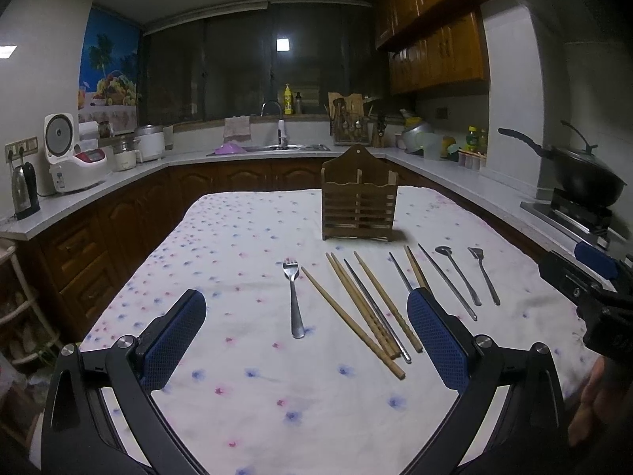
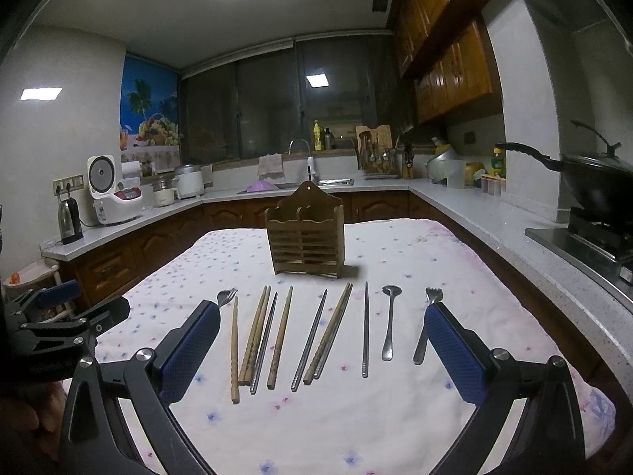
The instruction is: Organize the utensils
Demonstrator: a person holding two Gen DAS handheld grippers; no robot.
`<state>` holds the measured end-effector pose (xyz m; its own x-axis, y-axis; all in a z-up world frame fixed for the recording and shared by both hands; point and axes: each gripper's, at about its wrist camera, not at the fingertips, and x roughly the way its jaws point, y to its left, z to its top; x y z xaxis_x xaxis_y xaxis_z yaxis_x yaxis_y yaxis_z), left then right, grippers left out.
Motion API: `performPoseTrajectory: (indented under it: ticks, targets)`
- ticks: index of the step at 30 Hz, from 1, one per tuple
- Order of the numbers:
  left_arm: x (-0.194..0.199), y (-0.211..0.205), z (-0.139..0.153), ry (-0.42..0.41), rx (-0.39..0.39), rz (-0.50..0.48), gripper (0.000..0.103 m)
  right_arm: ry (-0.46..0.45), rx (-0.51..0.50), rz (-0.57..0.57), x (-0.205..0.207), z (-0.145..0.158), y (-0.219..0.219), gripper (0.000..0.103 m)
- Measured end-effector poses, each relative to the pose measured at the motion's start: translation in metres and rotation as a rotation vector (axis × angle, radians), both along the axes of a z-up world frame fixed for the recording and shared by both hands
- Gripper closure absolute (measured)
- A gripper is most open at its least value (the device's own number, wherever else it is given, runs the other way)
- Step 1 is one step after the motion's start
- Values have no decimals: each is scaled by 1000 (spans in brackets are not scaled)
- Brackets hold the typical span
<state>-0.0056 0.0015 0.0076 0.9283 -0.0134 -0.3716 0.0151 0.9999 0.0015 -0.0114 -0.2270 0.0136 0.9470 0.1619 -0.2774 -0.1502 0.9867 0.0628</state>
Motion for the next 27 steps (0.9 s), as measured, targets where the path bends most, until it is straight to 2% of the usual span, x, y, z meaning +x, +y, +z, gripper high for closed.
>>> performPoseTrajectory:
  ticks: [17,27]
  targets:
    - [3,1,-2,7,-4,-1,0,5,2,-1,0,-1,1,0]
    - [21,7,-9,68,-34,-9,0,50,4,-1,9,-6,8,0]
